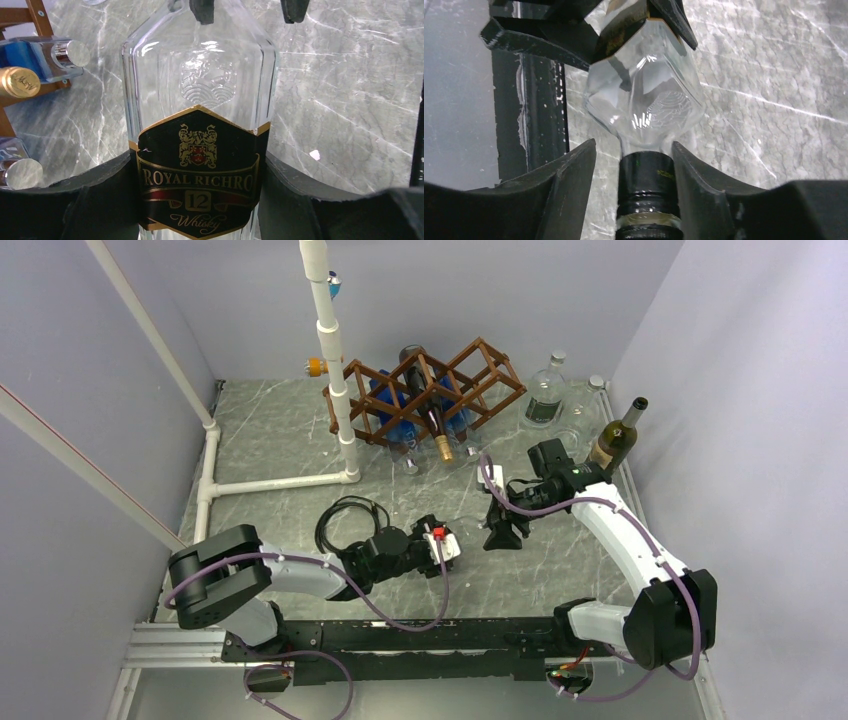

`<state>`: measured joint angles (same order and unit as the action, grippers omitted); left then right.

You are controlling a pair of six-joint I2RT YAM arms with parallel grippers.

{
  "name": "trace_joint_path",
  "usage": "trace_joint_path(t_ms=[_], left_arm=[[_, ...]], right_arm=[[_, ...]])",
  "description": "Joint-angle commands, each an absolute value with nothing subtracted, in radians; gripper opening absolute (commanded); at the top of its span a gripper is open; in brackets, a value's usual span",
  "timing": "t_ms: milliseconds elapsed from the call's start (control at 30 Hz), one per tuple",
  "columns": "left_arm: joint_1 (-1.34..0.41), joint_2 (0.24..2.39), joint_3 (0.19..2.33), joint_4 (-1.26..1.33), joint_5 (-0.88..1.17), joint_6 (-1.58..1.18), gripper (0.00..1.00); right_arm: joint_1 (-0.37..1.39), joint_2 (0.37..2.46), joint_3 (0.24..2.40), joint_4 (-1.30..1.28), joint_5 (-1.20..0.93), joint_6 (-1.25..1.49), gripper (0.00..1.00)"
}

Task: Take the wine bottle off the wine rack
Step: Pick up the wine bottle from the wine rack.

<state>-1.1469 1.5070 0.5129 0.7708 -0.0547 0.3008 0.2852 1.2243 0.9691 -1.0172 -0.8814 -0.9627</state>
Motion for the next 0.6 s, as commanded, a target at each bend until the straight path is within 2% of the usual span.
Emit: trace_joint_path(t_ms=[0,200,233,267,567], left_arm=[[-1.150,1.445,0.520,0.836,-0.049,0.212,0.00],[-1.151,1.396,0.480,0.866,-0.019,0.152,0.00],[-1.151,1.389,0.473,0.872,-0.018,0.140,0.00],[-1.150,1.382,0.466,0.878,-0.019,0.134,0.00],[-1.150,1.305,0.400,0.934,-0.028,0.084,0.00]], right_arm=[[0.291,1.219,0.988,-1.056,-0.983,-1.010,0.66],[0.273,1.213,1.010,-1.109,-1.044,-1.057,0.90],[0.267,1.210,1.015,-1.117,-1.049,-1.062,0.97],[0.261,1.207,1.020,-1.121,-1.054,-1.067,0.99],[0.212,1.207,1.102,-1.204,-1.155,-1.133,1.00]])
